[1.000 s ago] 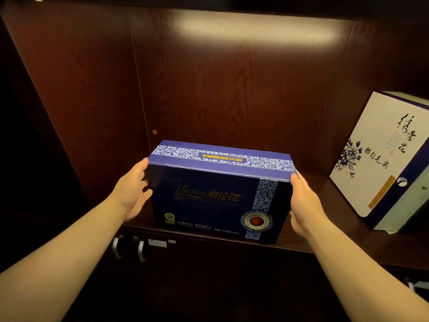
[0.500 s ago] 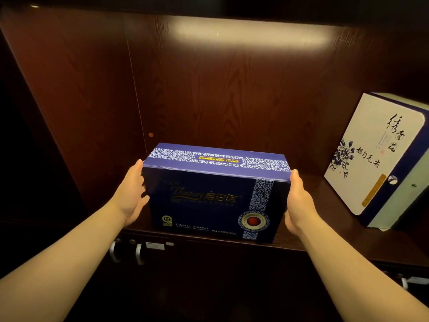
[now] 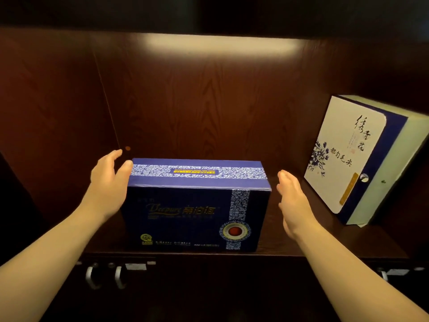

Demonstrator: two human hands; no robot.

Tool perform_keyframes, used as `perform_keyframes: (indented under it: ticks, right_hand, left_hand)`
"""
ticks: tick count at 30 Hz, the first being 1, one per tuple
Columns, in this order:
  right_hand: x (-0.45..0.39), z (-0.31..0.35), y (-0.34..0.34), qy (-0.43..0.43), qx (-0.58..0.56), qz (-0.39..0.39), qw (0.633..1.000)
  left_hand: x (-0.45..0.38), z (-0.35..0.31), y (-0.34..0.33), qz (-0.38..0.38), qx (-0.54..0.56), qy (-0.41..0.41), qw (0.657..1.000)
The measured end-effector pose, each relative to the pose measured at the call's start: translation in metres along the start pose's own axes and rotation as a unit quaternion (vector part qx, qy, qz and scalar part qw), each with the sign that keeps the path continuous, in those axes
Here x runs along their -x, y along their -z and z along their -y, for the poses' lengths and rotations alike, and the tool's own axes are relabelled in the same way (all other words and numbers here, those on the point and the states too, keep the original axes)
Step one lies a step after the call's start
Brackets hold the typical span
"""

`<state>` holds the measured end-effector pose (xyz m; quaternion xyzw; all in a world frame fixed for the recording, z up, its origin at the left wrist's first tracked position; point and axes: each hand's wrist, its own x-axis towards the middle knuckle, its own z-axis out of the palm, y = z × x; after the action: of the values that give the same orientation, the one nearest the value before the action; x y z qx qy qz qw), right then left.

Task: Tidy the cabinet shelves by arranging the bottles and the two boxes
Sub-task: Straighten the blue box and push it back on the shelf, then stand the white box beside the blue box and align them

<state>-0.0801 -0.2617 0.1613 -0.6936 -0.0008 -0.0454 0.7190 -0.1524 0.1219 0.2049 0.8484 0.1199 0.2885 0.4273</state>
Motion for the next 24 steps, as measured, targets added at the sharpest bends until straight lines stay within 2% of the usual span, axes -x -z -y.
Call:
perform_keyframes:
  ticks: [2,6,13,17,19,22,24]
  right_hand:
    - [0.0,0.008,0.013,0.031,0.018,-0.027,0.999]
    - [-0.004,0.022,0.055,0.091,0.063,-0.091,0.99]
    - [-0.022,0.046,0.146,0.177,0.13,-0.239,0.946]
    - [-0.046,0.059,0.199,0.221,0.191,-0.32,0.901]
    - [-0.062,0.064,0.216,0.222,0.212,-0.345,0.887]
    - [-0.087,0.066,0.23,0.2,0.223,-0.35,0.888]
    - [-0.102,0.064,0.235,0.19,0.231,-0.345,0.89]
  left_hand:
    - [-0.009,-0.025,-0.014,0.013,-0.01,-0.051,0.999]
    - [-0.022,-0.086,-0.073,0.081,0.057,-0.099,0.99]
    - [-0.042,-0.182,-0.203,0.206,0.158,-0.091,0.961]
    - [-0.058,-0.238,-0.283,0.254,0.191,-0.059,0.946]
    - [-0.07,-0.26,-0.325,0.274,0.194,-0.017,0.942]
    - [-0.086,-0.293,-0.383,0.29,0.215,0.051,0.931]
    - [-0.095,-0.314,-0.419,0.295,0.232,0.065,0.925]
